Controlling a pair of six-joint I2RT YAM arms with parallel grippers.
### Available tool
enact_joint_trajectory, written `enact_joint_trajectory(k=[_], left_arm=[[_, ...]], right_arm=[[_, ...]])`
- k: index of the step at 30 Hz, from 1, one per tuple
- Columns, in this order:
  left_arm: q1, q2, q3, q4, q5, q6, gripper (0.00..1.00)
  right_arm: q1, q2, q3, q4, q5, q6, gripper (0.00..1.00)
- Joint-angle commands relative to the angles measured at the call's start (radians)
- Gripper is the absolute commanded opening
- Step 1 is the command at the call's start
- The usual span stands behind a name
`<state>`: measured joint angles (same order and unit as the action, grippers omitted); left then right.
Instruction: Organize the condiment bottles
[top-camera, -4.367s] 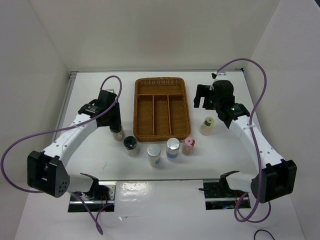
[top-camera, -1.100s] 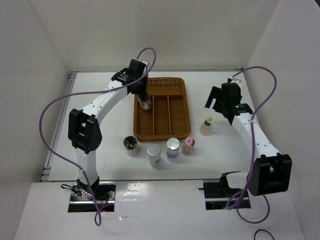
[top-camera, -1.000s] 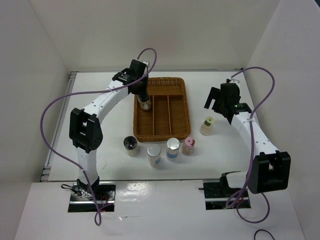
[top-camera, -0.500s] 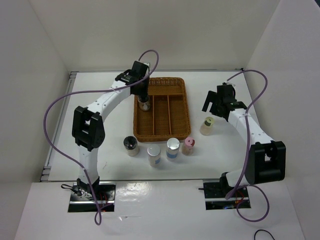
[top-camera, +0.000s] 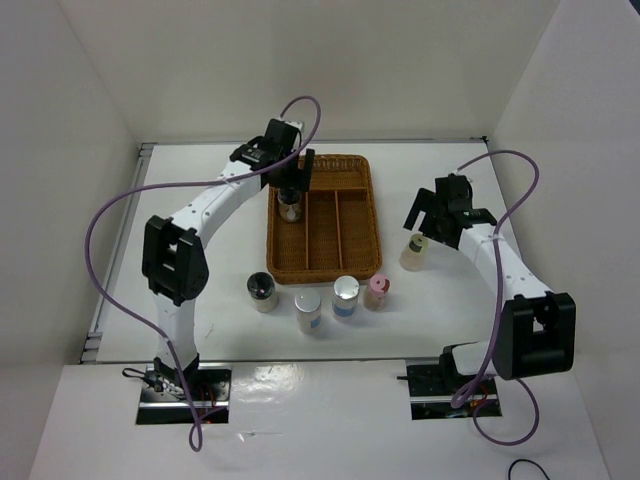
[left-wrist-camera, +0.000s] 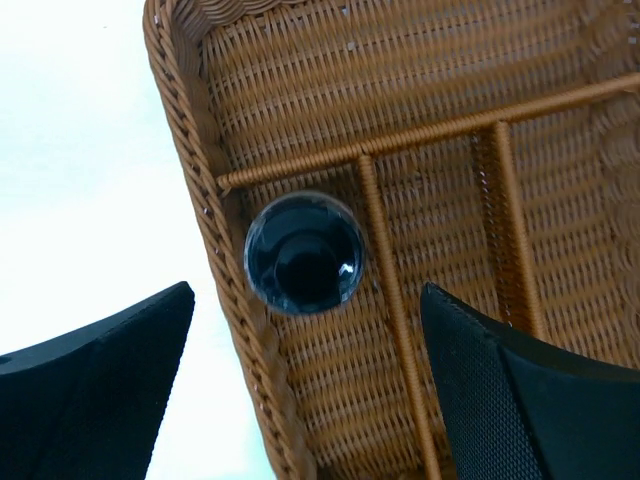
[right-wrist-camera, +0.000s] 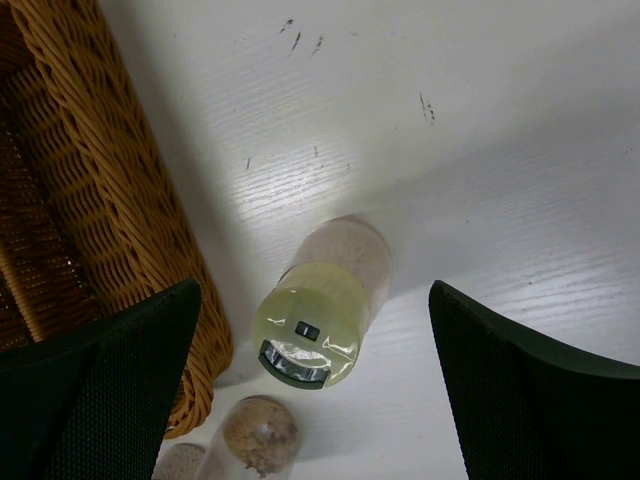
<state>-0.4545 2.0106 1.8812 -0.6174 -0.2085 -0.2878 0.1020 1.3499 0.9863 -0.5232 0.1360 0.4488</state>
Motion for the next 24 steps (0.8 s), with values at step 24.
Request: enact_joint_trajectory(k=[24], left_arm=[[0.042,-0.702,-0.430,-0.070,-0.026,-0.100,1.00]], right_arm=[[0.064,-0.020,-0.071,-0.003,-0.021,0.071,0.73]])
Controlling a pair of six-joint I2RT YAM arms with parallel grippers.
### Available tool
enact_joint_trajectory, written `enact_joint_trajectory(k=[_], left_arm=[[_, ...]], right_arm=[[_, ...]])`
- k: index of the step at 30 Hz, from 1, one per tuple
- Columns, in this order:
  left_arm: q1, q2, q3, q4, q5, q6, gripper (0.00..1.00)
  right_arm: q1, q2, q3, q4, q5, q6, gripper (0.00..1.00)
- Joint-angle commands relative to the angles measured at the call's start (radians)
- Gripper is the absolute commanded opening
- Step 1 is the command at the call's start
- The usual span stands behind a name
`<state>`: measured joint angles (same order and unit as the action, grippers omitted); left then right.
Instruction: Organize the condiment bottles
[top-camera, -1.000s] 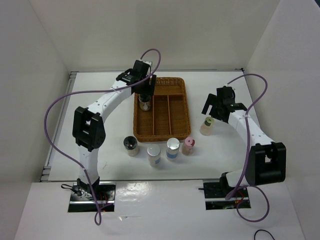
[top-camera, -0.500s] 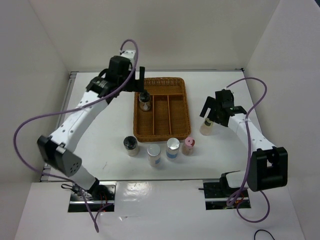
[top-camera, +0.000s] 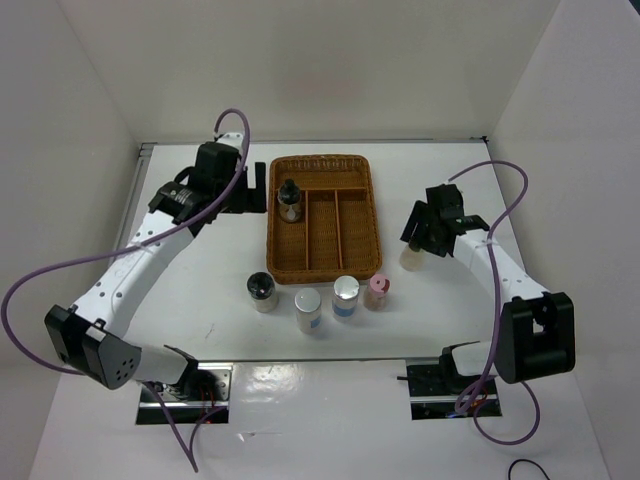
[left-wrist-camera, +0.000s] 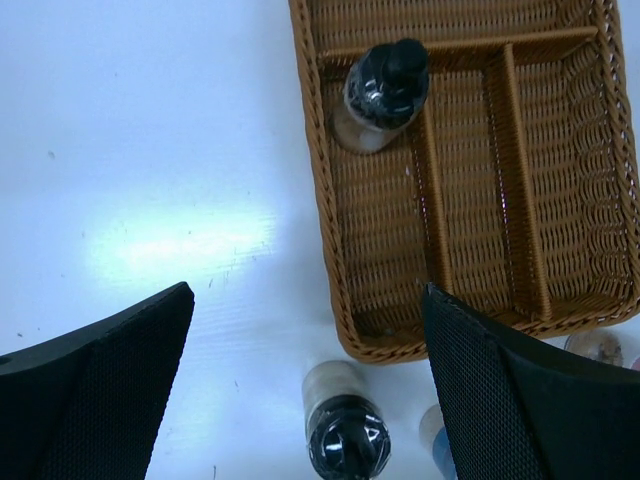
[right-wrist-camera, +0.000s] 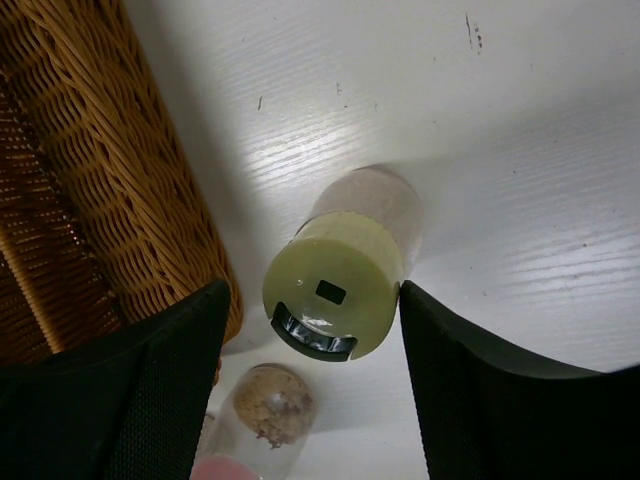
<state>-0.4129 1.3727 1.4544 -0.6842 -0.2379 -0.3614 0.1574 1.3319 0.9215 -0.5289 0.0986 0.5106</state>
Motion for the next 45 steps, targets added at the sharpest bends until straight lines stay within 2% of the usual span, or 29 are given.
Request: enact_joint_trajectory(k=[1,5,10,14,18,24,27,38,45], left_arm=[[0.000,-0.073,-0.018,-0.003,0.003,-0.037,1.00],[0.000,-0.115,-0.049,-0.012,0.021,-0.037,1.00],[0.000,-0.138,-0.081,-0.032,0.022,-0.037,1.00],[0.000,-0.159,-0.117,-0.041,0.031,-0.037,1.00],[0.010,-0.188,-0.155,-0.041,0.051,-0.037,1.00],[0.019,-0.233,-0.227,-0.041,0.086,-0.056,1.00],[0.028,-0.270,-0.270,-0.041,0.095,-0.056,1.00],[0.028,-0.337,-0.313,-0.041,0.267,-0.047,1.00],[0.010,-0.325,-0.315,-0.060,0.267,-0.048,1.00]], right_arm=[[0.008,-0.002,-0.006,0.003,0.016,0.009,0.70],[0.008,-0.002,-0.006,0.003,0.016,0.009,0.57],[0.008,0.016,0.025,-0.017,0.016,0.009,0.30],[0.018,0.016,0.112,-0.069,0.006,-0.001,0.20],[0.027,0.006,0.275,-0.152,0.006,-0.037,0.20],[0.036,0.056,0.528,-0.169,-0.017,-0.102,0.19],[0.073,0.151,0.624,-0.148,-0.039,-0.129,0.19],[0.208,0.483,0.838,-0.033,-0.073,-0.185,0.19],[0.243,0.659,0.962,-0.059,-0.025,-0.207,0.19]])
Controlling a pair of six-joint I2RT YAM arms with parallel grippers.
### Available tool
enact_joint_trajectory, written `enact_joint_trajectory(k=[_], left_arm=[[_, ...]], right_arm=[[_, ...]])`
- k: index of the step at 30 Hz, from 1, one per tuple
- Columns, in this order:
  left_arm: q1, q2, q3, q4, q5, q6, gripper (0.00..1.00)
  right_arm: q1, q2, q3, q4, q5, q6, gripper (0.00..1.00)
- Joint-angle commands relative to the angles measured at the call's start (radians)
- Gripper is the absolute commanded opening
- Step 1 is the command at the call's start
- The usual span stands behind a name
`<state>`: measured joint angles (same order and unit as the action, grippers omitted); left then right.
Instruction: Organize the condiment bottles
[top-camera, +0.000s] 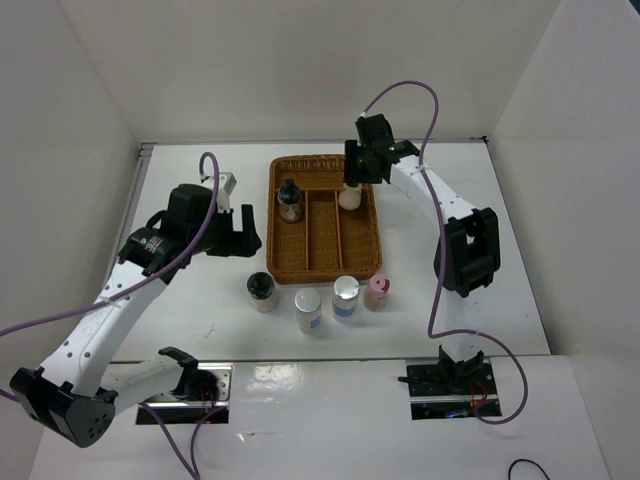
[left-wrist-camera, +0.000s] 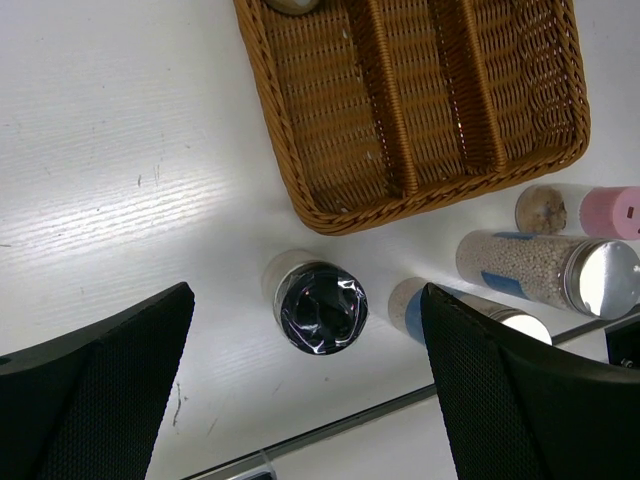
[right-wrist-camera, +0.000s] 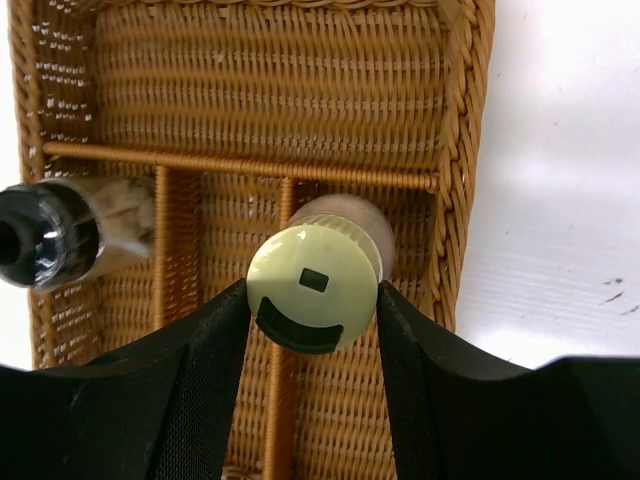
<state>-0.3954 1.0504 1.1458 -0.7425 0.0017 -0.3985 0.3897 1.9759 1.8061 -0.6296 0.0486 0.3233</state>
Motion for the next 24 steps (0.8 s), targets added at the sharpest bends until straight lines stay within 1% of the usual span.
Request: enact_joint_trajectory(k=[1,6,10,17,20,21,22,24], left_arm=[[-0.008,-0.013,-0.006,-0.001,0.027,-0.011,1.00],[-0.017,-0.023,-0.015,-0.001,0.009,-0.011,1.00],[-0.017,0.008,-0.015,-0.001,0.009,0.009,1.00],[-0.037,0.054,-0.034,-0.041,-0.058,0.009,1.00],[-0.059,0.063,-0.034,-0.041,-0.034,0.009,1.00],[-0.059,0.063,-0.034,-0.041,-0.019,0.009,1.00],[-0.071,0.063,-0.043,-0.041,-0.009,0.009,1.00],[-0.083,0.077,-0.043,-0.050,-0.009,0.009,0.98]], right_arm=[[0.020,0.024,0.078,0.051,0.045,-0.020,0.19],[0.032,0.035,0.058,0.061,0.106,-0.029,0.19],[0.032,0.054,0.048,0.070,0.120,-0.029,0.20],[0.032,0.095,0.038,0.079,0.129,-0.038,0.31],[0.032,0.106,0.038,0.079,0.129,-0.038,0.42],[0.032,0.115,0.038,0.079,0.129,-0.038,0.50],[0.032,0.115,0.038,0.079,0.129,-0.038,0.62],[0.032,0.115,0.038,0.079,0.151,-0.038,0.75]])
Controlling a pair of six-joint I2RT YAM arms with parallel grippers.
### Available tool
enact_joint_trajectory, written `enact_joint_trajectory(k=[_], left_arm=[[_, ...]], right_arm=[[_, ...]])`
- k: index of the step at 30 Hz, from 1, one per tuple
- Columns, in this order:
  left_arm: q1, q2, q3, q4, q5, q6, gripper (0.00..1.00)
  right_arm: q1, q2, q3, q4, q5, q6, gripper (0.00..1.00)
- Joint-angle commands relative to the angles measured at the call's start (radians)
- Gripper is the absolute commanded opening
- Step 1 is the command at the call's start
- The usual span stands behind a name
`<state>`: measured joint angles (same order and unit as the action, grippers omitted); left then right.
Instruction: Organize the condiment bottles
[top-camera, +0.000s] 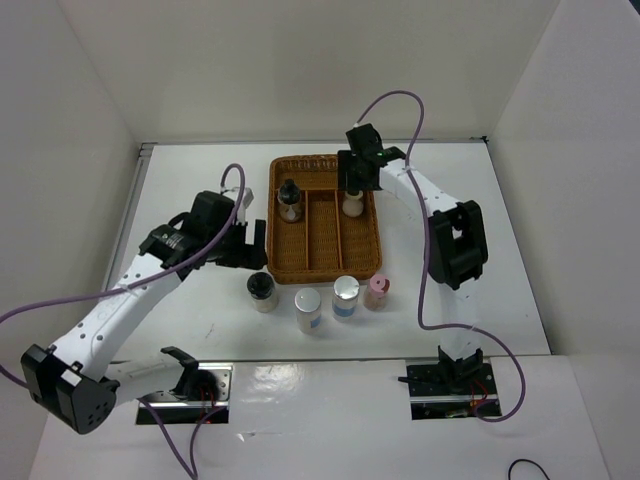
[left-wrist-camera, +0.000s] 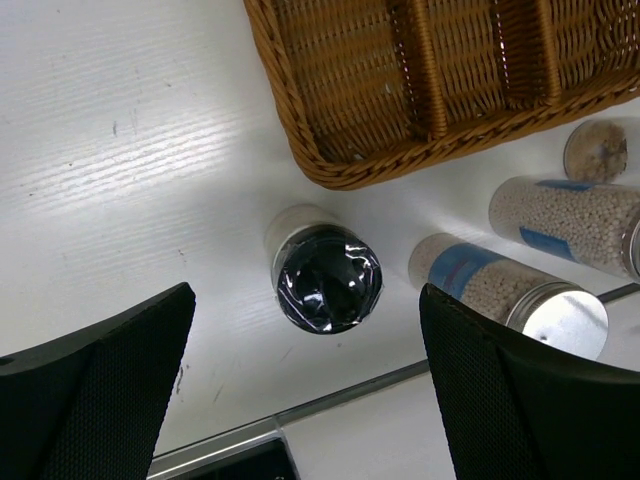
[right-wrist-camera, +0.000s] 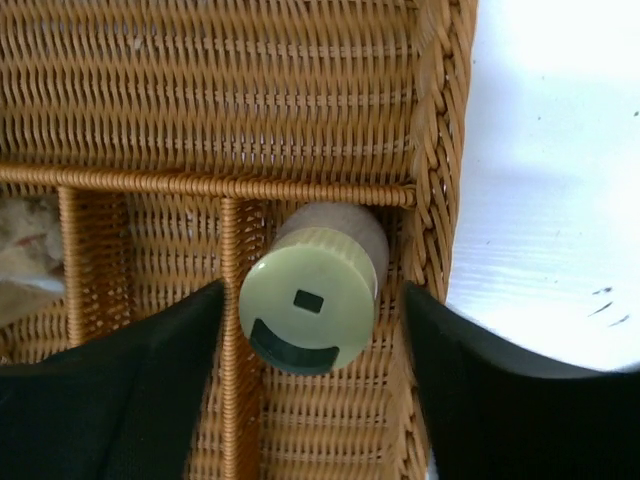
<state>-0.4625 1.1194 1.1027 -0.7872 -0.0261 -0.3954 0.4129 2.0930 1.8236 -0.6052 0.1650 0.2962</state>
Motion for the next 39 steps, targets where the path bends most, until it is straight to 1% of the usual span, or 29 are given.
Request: enact_joint_trajectory(k=[1,3,5,6,8,10,16,19,23,27,28,30,32,35,37,39], left_arm=[[-0.039,0.025,0.000,-0.018,0.018,0.006,0.97],[-0.057,0.048,0.023,-0.041,-0.008,0.016,0.96],[-0.087,0.082,0.037,-0.052,-0.026,0.017,0.94],[-0.097,0.092,0.048,-0.052,-0.026,0.017,0.94],[-0.116,0.108,0.057,-0.061,-0.040,-0.006,0.90],[-0.128,0.108,0.057,-0.072,-0.053,-0.019,0.88],[-0.137,0.140,0.057,-0.113,-0.087,-0.054,0.79],[-0.137,0.149,0.066,-0.113,-0.087,-0.054,0.75],[-0.146,0.171,0.066,-0.113,-0.087,-0.054,0.72],[-0.146,0.195,0.075,-0.113,-0.097,-0.054,0.66],[-0.146,0.207,0.075,-0.113,-0.097,-0.054,0.61],[-0.146,0.207,0.075,-0.113,-0.097,-0.054,0.59],[-0.146,0.217,0.075,-0.113,-0.097,-0.054,0.53],[-0.146,0.227,0.085,-0.122,-0.097,-0.054,0.49],[-0.146,0.227,0.085,-0.133,-0.097,-0.054,0.49],[-0.146,0.227,0.085,-0.133,-0.097,-0.054,0.47]], right_arm=[[0.009,-0.002,0.020,0.055,0.034,-0.011,0.83],[0.009,-0.002,0.020,0.055,0.051,-0.011,0.89],[0.009,-0.036,0.000,0.055,0.074,-0.002,0.99],[0.009,-0.048,0.000,0.055,0.074,-0.002,0.99],[0.009,-0.091,-0.010,0.055,0.074,-0.002,0.99],[0.009,-0.154,-0.041,0.055,0.108,-0.002,0.99],[0.009,-0.354,-0.179,0.044,0.130,-0.002,0.99],[0.009,-0.421,-0.236,0.035,0.139,0.007,0.99],[0.009,-0.517,-0.332,0.015,0.157,0.029,0.99],[0.009,-0.573,-0.392,0.004,0.148,0.061,0.99],[0.009,-0.573,-0.412,-0.005,0.148,0.061,0.99],[0.009,-0.599,-0.441,-0.005,0.148,0.072,0.99],[0.009,-0.622,-0.452,0.004,0.148,0.072,0.99],[0.009,-0.622,-0.463,-0.005,0.148,0.081,0.99],[0.009,-0.622,-0.463,-0.005,0.148,0.081,0.99],[0.009,-0.622,-0.472,-0.005,0.148,0.081,0.99]])
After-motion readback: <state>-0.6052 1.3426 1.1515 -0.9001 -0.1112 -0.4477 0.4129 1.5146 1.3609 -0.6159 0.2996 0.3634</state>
